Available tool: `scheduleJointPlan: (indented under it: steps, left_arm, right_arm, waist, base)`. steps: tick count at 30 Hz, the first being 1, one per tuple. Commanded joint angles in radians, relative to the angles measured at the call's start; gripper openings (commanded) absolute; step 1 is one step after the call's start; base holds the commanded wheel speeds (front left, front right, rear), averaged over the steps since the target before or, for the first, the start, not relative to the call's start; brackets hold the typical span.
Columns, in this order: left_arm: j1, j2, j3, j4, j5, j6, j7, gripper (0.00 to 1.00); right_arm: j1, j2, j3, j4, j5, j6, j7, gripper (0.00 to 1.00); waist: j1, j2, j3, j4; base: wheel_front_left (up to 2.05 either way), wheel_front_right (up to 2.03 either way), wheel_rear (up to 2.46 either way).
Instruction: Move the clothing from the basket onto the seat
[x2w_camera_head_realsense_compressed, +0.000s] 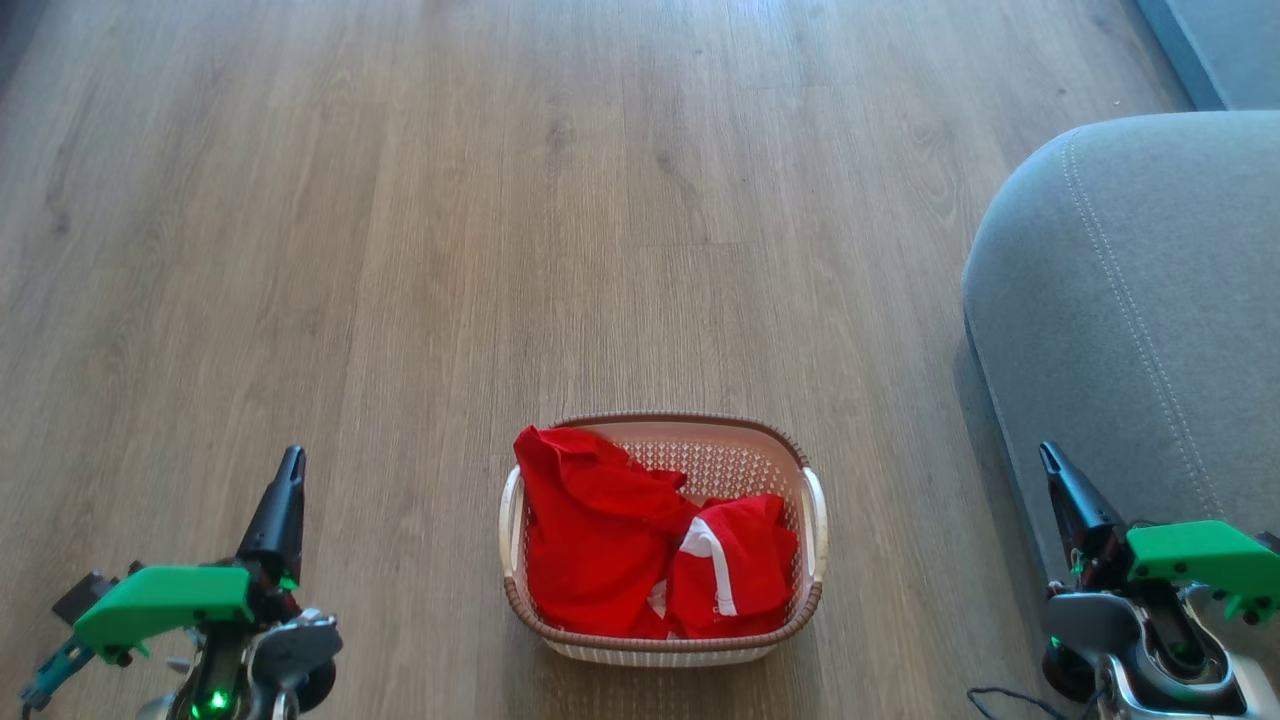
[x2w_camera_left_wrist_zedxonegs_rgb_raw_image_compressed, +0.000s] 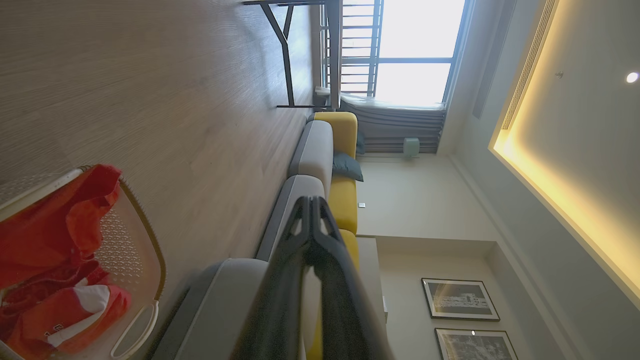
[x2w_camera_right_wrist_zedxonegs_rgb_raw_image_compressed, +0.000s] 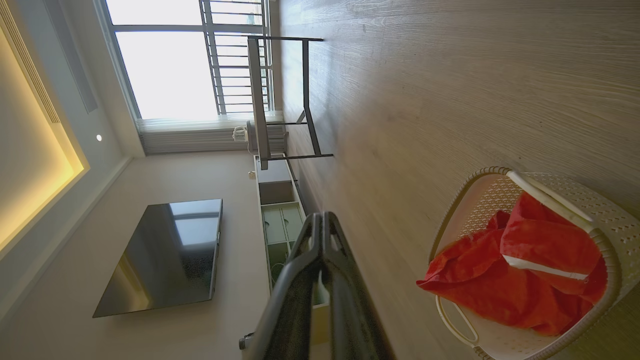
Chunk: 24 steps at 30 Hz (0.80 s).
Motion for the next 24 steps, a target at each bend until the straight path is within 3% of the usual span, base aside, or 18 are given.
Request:
scheduleJointPlan:
  steps: [1,24]
  left_arm:
    - [-0.056,0.009,0.035,-0.034,-0.004,-0.007,0.007,0.0]
    - [-0.056,0.009,0.035,-0.034,-0.004,-0.007,0.007,0.0]
  right_arm:
    - [-0.015,-0.005,0.018,-0.041,0.007,0.007,0.004,0.0]
    - [-0.015,-0.005,0.018,-0.041,0.007,0.007,0.004,0.0]
  waist:
    - [0.0,-0.0001,0.0,0.0]
    - [0.0,-0.0001,0.0,0.0]
  base:
    - [0.0,0.0,0.0]
    - [0.0,0.0,0.0]
